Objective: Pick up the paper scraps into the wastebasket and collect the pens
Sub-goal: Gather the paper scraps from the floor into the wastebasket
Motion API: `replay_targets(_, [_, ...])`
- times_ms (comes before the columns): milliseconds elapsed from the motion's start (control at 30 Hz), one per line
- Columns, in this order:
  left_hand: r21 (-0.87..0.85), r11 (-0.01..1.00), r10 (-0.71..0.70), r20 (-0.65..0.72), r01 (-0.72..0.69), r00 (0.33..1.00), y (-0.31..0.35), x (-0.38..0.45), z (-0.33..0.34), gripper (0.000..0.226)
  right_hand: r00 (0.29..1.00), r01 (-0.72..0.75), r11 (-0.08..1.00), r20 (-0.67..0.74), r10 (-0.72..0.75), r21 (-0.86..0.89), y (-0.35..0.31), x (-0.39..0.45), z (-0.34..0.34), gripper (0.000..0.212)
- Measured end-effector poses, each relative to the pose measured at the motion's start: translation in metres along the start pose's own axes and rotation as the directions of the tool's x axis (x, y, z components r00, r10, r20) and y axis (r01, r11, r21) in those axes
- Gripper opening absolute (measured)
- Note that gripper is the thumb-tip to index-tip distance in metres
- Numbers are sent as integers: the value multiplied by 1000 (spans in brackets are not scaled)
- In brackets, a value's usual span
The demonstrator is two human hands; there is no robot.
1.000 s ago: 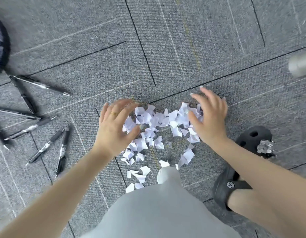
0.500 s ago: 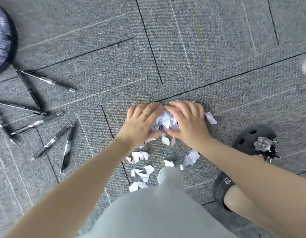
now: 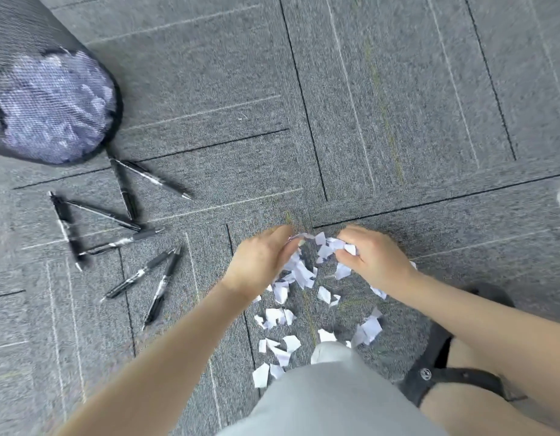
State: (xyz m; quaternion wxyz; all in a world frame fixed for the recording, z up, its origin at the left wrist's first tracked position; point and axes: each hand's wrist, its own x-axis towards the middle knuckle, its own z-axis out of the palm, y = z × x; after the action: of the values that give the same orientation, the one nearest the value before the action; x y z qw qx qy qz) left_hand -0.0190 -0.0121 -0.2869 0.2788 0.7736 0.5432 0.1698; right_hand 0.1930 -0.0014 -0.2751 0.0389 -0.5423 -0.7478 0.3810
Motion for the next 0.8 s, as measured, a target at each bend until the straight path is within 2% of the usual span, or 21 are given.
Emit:
replay_targets(100, [-214,938,-292,-57,274,955,15,-6,-35,34,997,-64,970,-36,74,233,-45,11,-14,14])
replay_targets(133, [-307,893,-371,-90,328,924,20,-5,-52,27,994,-70,944,-57,93,321,-63,20,-20,10])
replay_targets(167, [-396,845,-442,-140,359,886,24,-1,-72,24,991,-79,908,-70,118,412,-82,30,-25,15])
replay_targets(200, [-480,800,-502,-208,359,840,27,5,-93,27,988,-59,864,-96,122,500,-102,40,-31,18])
replay_targets(267, [-599,742,-586,-360,302,726,32,15,-138,33,976,-16,770,-156,150,638,-140,58,-43,4])
replay_targets(300, [-640,716,-622,-405,279,670,33,18,-160,35,968,14,706,-188,169,708,-157,67,-48,14])
replay_targets(367, [-707,678,-673,-487,200,557,29,27,-211,37,950,54,591,-224,219,805,-197,93,-61,20])
replay_targets(400, [-755,633,-717,-488,171,497,25,33,-229,36,935,46,551,-231,270,833,-212,101,-68,21])
replay_targets(500, [-892,452,-851,-432,-2,300,-8,47,-304,32,934,105,442,-241,264,891,-270,142,-94,23])
replay_targets(567, [-929,370,-909,-362,-1,204,-34,56,-347,30,940,139,395,-247,237,908,-310,165,-115,24])
replay_targets(633, [-951,306,-944,-298,40,145,-60,60,-376,27,945,175,341,-255,205,924,-351,187,-132,25])
replay_targets(667, [-963,269,-955,-263,29,136,-68,60,-385,28,948,181,316,-250,195,931,-371,196,-138,25])
replay_targets(733, [-962,268,-952,-254,61,169,-89,63,-387,41,962,181,273,-228,153,945,-407,213,-145,24])
replay_targets(767, [-966,258,-959,-253,20,130,-100,62,-386,44,971,170,273,-208,118,947,-421,223,-144,21])
replay_targets(800, [-962,261,-961,-253,74,108,-107,62,-382,46,976,148,312,-189,104,939,-433,233,-139,16])
